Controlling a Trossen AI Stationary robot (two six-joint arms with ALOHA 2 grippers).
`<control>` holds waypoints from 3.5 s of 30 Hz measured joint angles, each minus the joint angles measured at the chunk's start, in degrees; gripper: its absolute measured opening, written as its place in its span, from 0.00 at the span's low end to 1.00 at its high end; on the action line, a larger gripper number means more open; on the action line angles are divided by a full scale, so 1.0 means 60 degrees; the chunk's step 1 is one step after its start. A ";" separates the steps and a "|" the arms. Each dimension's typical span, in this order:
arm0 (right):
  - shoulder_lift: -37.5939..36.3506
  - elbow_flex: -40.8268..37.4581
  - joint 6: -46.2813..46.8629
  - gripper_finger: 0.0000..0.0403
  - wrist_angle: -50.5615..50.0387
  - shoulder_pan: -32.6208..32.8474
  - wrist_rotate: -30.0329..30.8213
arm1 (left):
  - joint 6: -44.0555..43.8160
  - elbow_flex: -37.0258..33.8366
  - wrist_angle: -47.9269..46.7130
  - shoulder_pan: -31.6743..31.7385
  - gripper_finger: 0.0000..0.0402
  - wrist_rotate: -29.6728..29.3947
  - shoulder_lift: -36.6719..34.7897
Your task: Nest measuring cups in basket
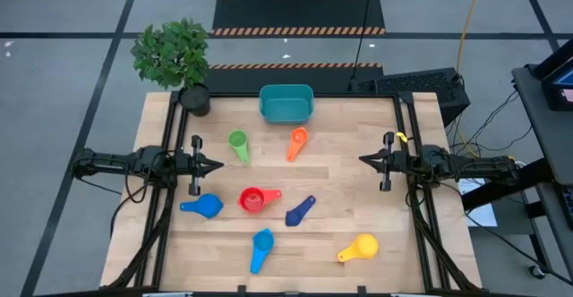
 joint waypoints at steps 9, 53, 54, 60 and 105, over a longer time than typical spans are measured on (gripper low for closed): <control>0.0003 -0.0002 0.0002 0.00 0.0000 0.0000 0.0000 | -0.0002 -0.0002 0.0000 -0.0003 0.01 -0.0014 -0.0003; 0.0003 0.0000 0.0000 0.00 0.0001 0.0000 -0.0002 | 0.0001 -0.0001 0.0022 -0.0001 0.01 0.0005 0.0000; 0.0003 0.0000 0.0000 0.00 0.0002 -0.0004 0.0000 | 0.0001 -0.0002 0.0022 -0.0001 0.01 0.0003 0.0001; 0.0003 -0.0004 0.0004 0.00 0.0004 -0.0004 0.0000 | -0.0211 0.0000 0.0022 -0.0001 0.01 0.0001 0.0000; 0.0003 -0.0004 0.5322 0.00 0.0920 -0.0004 0.0066 | -0.0285 0.5866 -0.3088 -0.4766 0.25 -0.3160 1.0375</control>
